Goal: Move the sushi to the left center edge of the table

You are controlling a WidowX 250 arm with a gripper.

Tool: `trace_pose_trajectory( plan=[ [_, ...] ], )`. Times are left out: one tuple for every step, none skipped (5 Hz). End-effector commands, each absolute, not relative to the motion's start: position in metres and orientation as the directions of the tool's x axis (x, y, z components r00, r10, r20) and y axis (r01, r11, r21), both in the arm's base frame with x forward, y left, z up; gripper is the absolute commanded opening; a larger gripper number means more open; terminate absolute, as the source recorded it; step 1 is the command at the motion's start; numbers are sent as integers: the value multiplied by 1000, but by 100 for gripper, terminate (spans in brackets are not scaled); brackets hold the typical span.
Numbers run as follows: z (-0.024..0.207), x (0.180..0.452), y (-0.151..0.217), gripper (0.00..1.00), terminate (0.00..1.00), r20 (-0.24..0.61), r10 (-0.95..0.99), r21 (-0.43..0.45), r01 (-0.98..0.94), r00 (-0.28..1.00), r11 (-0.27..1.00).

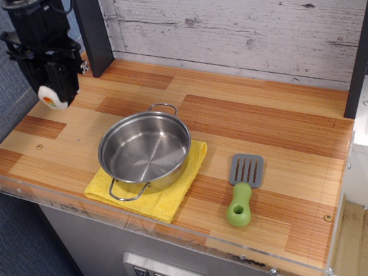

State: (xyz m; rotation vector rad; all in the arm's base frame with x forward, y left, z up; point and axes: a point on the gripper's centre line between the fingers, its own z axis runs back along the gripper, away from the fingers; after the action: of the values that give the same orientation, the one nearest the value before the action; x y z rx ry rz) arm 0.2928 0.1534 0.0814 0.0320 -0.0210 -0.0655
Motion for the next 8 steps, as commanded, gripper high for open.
trace_pose_trajectory(
  plan=[
    [82,293,166,0,0,26,-54,45,53,998,998],
    [73,294,172,0,0,4,-37,36,37,999,999],
    [66,292,180,0,0,-6,-11,31,11,1000,999],
    [62,291,182,0,0,-16,2,28,-2,1000,1000],
    [62,291,184,0,0,-21,9,27,-9,1000,1000],
    [66,291,184,100,0,-36,8,38,-7,999,999],
    [75,291,179,100,0,-13,9,53,-8,1000,999],
    [85,290,172,100,0,2,-3,73,2,1000,997]
  ],
)
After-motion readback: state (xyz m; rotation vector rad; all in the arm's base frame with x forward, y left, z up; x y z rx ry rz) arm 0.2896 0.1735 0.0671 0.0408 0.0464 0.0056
